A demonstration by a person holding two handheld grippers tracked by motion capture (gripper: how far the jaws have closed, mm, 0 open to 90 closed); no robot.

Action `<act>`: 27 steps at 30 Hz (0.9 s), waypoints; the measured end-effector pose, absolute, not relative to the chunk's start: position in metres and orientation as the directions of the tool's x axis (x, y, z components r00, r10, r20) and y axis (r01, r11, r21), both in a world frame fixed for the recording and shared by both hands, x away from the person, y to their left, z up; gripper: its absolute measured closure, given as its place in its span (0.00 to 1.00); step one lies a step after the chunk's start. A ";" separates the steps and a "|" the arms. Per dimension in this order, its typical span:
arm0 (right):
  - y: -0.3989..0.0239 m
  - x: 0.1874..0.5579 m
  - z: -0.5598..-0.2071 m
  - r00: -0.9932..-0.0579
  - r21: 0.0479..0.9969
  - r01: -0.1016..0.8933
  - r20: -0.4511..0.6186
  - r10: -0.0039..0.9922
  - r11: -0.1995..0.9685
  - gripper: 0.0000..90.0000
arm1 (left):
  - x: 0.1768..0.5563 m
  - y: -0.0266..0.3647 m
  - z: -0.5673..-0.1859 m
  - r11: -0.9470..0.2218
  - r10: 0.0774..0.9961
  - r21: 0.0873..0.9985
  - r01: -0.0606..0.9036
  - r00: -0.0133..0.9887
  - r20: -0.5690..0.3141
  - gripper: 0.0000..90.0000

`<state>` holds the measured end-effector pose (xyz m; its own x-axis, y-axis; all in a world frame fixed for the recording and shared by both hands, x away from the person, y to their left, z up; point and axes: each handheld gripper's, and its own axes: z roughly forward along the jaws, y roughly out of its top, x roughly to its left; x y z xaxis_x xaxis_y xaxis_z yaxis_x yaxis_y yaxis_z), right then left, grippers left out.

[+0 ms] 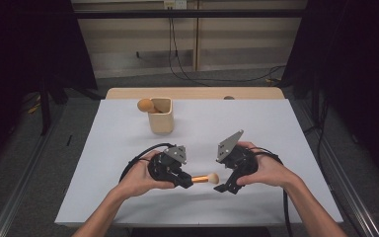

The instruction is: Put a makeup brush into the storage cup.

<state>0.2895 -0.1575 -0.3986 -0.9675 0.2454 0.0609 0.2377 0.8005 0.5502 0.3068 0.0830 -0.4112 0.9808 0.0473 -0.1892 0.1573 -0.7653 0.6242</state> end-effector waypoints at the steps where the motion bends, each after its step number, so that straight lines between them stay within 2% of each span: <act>1: -0.160 0.289 -0.400 -0.969 0.558 0.237 0.070 0.239 0.796 0.06 | 0.307 0.086 -0.411 -0.760 0.056 0.629 0.166 0.980 -0.190 0.83; 6: -0.165 0.284 -0.404 -0.962 0.581 0.254 0.072 0.262 0.773 0.07 | 0.309 0.097 -0.413 -0.726 0.083 0.658 0.201 0.975 -0.207 0.83; 8: -0.170 0.285 -0.405 -0.962 0.594 0.267 0.115 0.248 0.759 0.02 | 0.307 0.102 -0.414 -0.697 0.098 0.682 0.224 0.971 -0.218 0.83; 11: -0.176 0.285 -0.405 -0.955 0.618 0.287 0.123 0.271 0.732 0.05 | 0.304 0.106 -0.413 -0.660 0.102 0.714 0.234 0.969 -0.224 0.83; 17: -0.181 0.280 -0.411 -0.942 0.626 0.313 0.109 0.317 0.714 0.04 | 0.300 0.111 -0.414 -0.613 0.125 0.747 0.258 0.965 -0.230 0.83; 22: -0.183 0.274 -0.416 -0.941 0.646 0.320 0.130 0.313 0.693 0.04 | 0.302 0.115 -0.419 -0.556 0.156 0.777 0.294 0.956 -0.250 0.83; 27: -0.190 0.267 -0.420 -0.914 0.717 0.360 0.141 0.381 0.597 0.04 | 0.305 0.119 -0.425 -0.521 0.189 0.788 0.329 0.944 -0.269 0.83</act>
<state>0.2672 -0.1896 -0.4203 -0.9137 0.3813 0.1408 0.3596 0.5968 0.7173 0.3051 0.1192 -0.4246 0.9444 0.1885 -0.2694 0.3287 -0.5205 0.7880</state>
